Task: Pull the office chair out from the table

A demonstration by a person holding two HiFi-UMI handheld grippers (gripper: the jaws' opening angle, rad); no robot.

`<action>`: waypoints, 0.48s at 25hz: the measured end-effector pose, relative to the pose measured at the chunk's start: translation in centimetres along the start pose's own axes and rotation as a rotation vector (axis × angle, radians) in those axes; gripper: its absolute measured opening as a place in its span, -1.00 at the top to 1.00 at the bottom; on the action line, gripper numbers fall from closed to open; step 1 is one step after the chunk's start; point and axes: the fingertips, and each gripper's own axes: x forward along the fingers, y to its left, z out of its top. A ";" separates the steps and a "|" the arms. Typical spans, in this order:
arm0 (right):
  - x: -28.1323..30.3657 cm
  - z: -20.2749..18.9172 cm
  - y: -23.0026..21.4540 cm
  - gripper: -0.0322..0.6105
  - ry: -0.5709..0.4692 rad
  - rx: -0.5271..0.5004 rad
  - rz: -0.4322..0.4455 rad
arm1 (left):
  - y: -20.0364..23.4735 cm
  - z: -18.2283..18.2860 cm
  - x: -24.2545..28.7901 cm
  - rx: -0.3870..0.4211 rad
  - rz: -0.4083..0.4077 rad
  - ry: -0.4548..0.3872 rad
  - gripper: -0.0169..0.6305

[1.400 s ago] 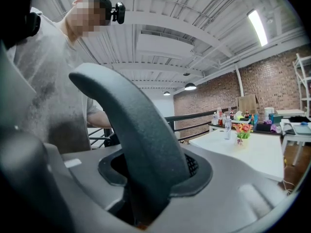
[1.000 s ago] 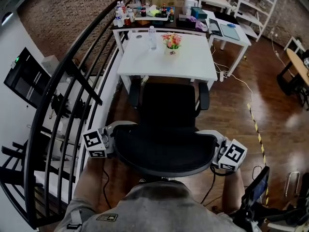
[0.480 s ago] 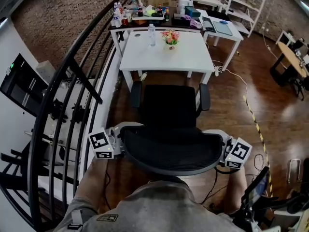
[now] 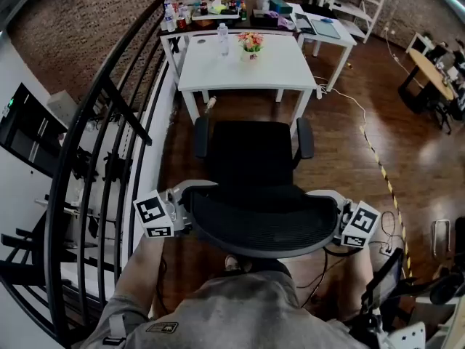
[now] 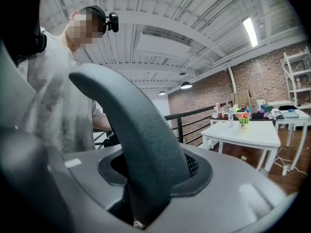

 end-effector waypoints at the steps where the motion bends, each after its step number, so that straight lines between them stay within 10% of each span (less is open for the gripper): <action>1: -0.2 -0.1 0.5 0.30 0.001 0.000 -0.001 | -0.5 0.0 -0.1 0.001 0.001 -0.001 0.33; 12: -2.5 -1.8 6.0 0.31 0.004 0.005 0.021 | -6.5 -1.4 -0.7 -0.009 0.044 -0.005 0.29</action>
